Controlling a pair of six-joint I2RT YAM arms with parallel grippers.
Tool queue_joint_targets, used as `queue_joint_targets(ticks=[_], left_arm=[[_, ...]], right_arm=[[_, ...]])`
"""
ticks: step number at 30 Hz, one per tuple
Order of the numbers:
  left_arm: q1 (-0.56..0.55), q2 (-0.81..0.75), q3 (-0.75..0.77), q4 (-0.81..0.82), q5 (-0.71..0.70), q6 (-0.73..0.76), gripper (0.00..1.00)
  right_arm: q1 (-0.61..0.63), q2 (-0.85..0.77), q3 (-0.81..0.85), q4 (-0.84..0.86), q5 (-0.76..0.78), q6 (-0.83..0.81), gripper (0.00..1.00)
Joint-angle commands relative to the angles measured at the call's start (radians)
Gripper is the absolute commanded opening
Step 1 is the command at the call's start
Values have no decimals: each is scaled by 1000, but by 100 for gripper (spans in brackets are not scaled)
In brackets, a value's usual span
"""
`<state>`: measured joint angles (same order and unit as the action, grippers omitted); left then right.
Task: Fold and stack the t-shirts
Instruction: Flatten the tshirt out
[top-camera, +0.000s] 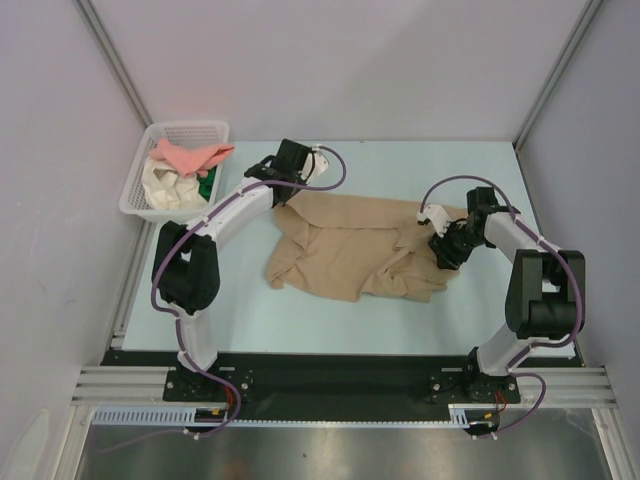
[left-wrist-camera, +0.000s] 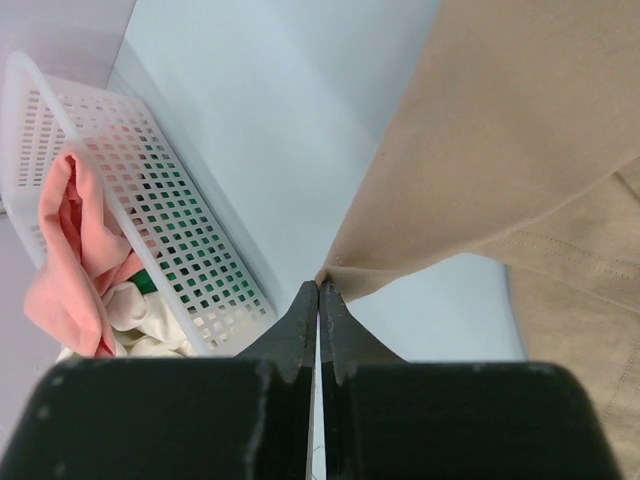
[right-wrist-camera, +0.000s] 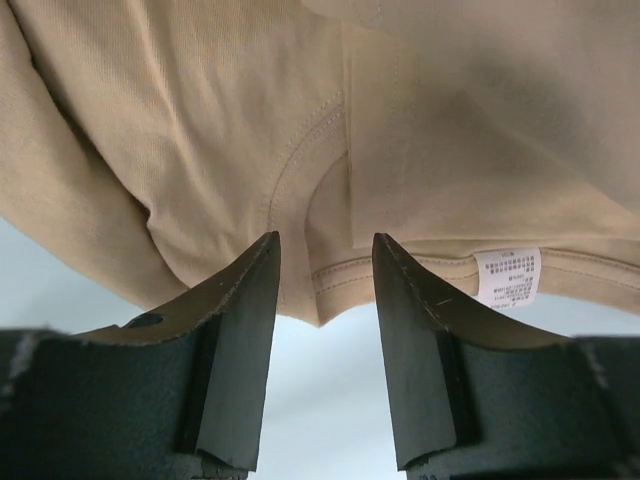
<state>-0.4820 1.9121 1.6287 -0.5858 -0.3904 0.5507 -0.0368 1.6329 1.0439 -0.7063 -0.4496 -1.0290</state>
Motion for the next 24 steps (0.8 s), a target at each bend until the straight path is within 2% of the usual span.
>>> queue_joint_targets(ticks=[1,24], left_arm=[[-1,-15,-12,15,-15,-1,0],[-4,-1,0,1,-16,-5,0]], right_arm=[[12,18,11,16,20,-20,47],[18,99,-19,125,106,-14,46]])
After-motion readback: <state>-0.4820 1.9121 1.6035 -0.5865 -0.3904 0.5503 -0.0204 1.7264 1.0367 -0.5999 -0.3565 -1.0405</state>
